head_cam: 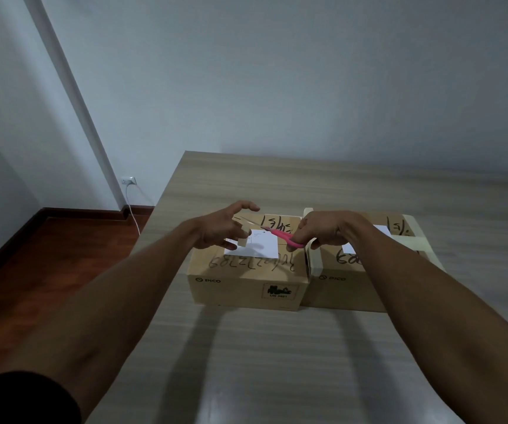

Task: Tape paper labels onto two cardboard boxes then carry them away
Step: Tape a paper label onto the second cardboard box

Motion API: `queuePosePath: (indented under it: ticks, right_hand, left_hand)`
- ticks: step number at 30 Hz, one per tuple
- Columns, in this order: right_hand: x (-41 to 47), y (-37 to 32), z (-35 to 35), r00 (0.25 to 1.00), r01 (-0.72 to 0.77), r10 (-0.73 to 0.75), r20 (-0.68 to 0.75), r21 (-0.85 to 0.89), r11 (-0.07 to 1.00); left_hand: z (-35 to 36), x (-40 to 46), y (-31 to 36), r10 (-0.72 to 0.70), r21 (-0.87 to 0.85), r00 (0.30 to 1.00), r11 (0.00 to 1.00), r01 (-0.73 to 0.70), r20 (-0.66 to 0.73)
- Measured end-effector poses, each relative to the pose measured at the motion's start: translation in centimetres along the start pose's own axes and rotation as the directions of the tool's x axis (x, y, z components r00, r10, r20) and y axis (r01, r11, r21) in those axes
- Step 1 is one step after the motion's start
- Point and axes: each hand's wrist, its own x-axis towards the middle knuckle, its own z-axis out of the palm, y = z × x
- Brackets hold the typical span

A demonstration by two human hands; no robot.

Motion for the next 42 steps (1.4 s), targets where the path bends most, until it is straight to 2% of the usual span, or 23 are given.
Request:
queuePosePath:
  ticks: [7,10,14,18,21,26,30,33,35,37,39,42]
  right_hand:
    - [-0.3,0.0,0.7,0.997,0.011,-0.015,-0.081,-0.047,0.999]
    - [-0.5,-0.8,1.4,0.99,-0.032,0.024,-0.142,-0.058,0.998]
    - [0.8,-0.9,3.8,0.944,-0.171,0.159,-0.288,-0.016,0.985]
    - [2.5,-0.3,7.5,0.88,-0.266,0.214,-0.424,-0.067,0.962]
    - [3.4,-0.2,9.5,0.849,-0.318,0.229,-0.476,-0.114,0.941]
    - [4.8,0.6,11.0,0.801,-0.393,0.272,-0.532,-0.126,0.911]
    - [5.3,1.1,11.3,0.774,-0.365,0.238,-0.587,-0.106,0.925]
    - [6.0,1.7,11.1,0.761,-0.33,0.341,-0.552,0.123,0.936]
    - [6.4,1.7,10.7,0.756,-0.302,0.446,-0.479,0.349,0.887]
    - [6.8,1.8,10.0,0.779,-0.351,0.54,-0.318,0.492,0.797]
    - [6.7,1.7,9.4,0.792,-0.448,0.59,-0.159,0.504,0.738]
    - [6.2,1.6,8.6,0.815,-0.456,0.571,-0.103,0.494,0.74]
  left_hand:
    - [0.4,0.7,-0.7,-0.016,0.055,1.0,0.998,0.016,-0.012]
    - [0.8,0.7,-1.3,-0.022,0.073,0.999,0.997,0.025,-0.038]
    - [1.1,0.5,-2.8,0.031,0.262,0.989,0.965,0.009,-0.148]
    - [1.2,0.1,-4.6,0.104,0.562,0.926,0.817,0.128,-0.362]
    - [1.2,-0.1,-6.1,0.129,0.614,0.87,0.757,0.223,-0.475]
    - [1.4,0.0,-7.6,0.099,0.602,0.849,0.747,0.282,-0.52]
    - [1.4,0.2,-8.4,0.084,0.547,0.848,0.796,0.259,-0.524]
    - [1.2,0.4,-8.5,0.1,0.446,0.812,0.871,0.209,-0.576]
    - [1.2,0.4,-7.9,0.11,0.255,0.809,0.965,0.052,-0.577]
    - [1.2,0.3,-6.9,0.081,0.019,0.837,0.996,-0.084,-0.541]
    - [1.3,0.3,-5.9,0.041,-0.135,0.863,0.983,-0.125,-0.504]
    - [1.9,0.4,-4.3,0.025,-0.314,0.884,0.93,-0.192,-0.468]
